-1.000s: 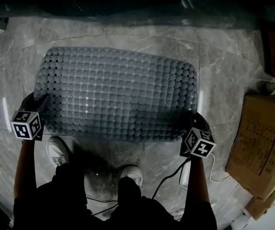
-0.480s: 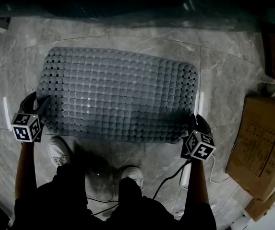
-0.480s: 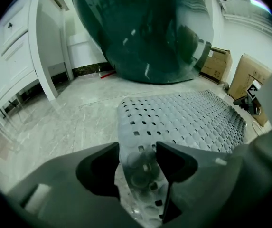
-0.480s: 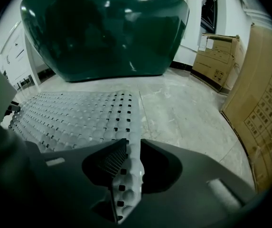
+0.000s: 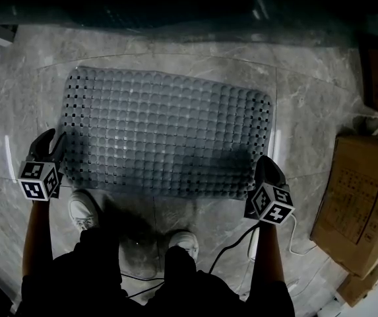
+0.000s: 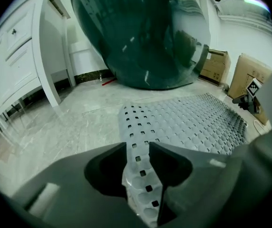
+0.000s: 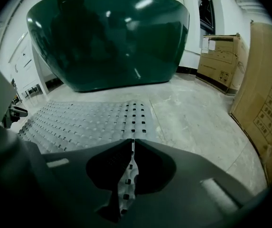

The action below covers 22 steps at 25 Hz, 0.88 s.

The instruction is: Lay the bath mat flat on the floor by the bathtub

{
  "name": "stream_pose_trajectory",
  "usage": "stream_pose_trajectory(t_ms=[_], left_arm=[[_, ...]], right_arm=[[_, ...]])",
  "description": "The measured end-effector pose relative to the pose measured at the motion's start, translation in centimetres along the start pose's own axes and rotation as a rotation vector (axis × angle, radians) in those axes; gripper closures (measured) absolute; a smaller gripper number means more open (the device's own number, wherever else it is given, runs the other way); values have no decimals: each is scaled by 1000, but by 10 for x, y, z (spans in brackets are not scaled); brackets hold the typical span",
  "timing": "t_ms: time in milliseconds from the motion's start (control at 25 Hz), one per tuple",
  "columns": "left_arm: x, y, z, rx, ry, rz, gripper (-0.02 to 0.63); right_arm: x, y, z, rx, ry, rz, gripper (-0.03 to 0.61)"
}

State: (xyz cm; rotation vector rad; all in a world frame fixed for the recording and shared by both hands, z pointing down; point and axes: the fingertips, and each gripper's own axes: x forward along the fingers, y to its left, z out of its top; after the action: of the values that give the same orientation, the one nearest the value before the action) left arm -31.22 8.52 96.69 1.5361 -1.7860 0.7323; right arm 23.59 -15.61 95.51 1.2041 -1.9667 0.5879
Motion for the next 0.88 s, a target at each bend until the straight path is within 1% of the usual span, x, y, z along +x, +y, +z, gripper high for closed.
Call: stream_pose_trajectory(t_ms=[120, 280, 320, 400, 560, 680, 800, 880], left_arm=[[3, -8, 4, -3, -8, -36, 502], [2, -13, 15, -10, -46, -33, 605], [2, -14, 15, -7, -48, -35, 614], [2, -18, 19, -1, -51, -48, 614], [-2, -28, 35, -17, -80, -79, 614], [-9, -38, 47, -15, -101, -89, 614], [-19, -47, 66, -13, -145, -105, 614], [-29, -54, 80, -27, -183, -126, 614]], right_arm=[[-2, 13, 8, -31, -27, 23, 551], [-4, 28, 15, -36, -49, 47, 551], [-5, 30, 17, -32, -56, 51, 551], [-9, 35, 21, -19, -78, 63, 552], [-23, 47, 37, 23, -138, 86, 552], [-37, 58, 53, 25, -168, 90, 552], [-53, 68, 71, 22, -198, 99, 553], [-66, 75, 84, 34, -218, 109, 553]])
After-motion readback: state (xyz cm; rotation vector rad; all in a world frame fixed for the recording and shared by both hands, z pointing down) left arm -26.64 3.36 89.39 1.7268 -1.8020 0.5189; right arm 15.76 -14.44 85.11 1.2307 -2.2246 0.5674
